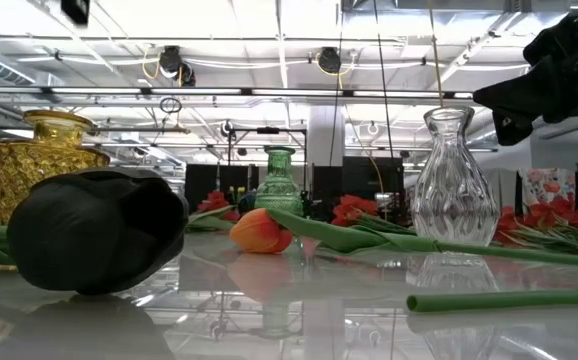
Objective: Sort flowers into vase by color
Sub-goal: Put top left black flower into the transparent vase
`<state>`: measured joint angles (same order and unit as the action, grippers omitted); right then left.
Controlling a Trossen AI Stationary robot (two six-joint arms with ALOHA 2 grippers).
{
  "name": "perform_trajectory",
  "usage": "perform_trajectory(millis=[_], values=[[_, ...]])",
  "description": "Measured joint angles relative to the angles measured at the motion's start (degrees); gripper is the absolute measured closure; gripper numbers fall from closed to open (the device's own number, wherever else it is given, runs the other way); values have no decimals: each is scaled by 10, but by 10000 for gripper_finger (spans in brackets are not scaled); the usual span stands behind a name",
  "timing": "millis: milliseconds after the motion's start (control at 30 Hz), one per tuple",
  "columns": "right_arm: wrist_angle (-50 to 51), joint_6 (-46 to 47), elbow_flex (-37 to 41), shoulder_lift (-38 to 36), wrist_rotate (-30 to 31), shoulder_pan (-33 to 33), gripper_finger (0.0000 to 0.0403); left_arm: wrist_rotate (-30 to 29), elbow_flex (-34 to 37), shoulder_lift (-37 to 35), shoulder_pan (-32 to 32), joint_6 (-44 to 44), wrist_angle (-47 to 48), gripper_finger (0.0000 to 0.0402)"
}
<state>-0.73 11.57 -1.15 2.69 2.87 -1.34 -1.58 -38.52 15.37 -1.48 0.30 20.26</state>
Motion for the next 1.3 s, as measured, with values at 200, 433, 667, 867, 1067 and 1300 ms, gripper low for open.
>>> perform_trajectory(millis=[200,433,667,867,1067,1300], values=[[0,0,0,0,2,0,403,20,-186,129,0,52,66,400],[-11,4,0,0,75,0,402,20,-256,231,1,16,62,397],[0,13,-12,11,94,0,399,8,-219,271,17,-20,36,378],[11,44,-43,42,92,0,399,-3,-184,300,49,-1,-15,376],[111,27,-174,108,125,0,399,-64,-144,316,63,-9,-67,375],[235,9,-381,214,124,0,399,-77,-118,330,63,-14,-97,375]])
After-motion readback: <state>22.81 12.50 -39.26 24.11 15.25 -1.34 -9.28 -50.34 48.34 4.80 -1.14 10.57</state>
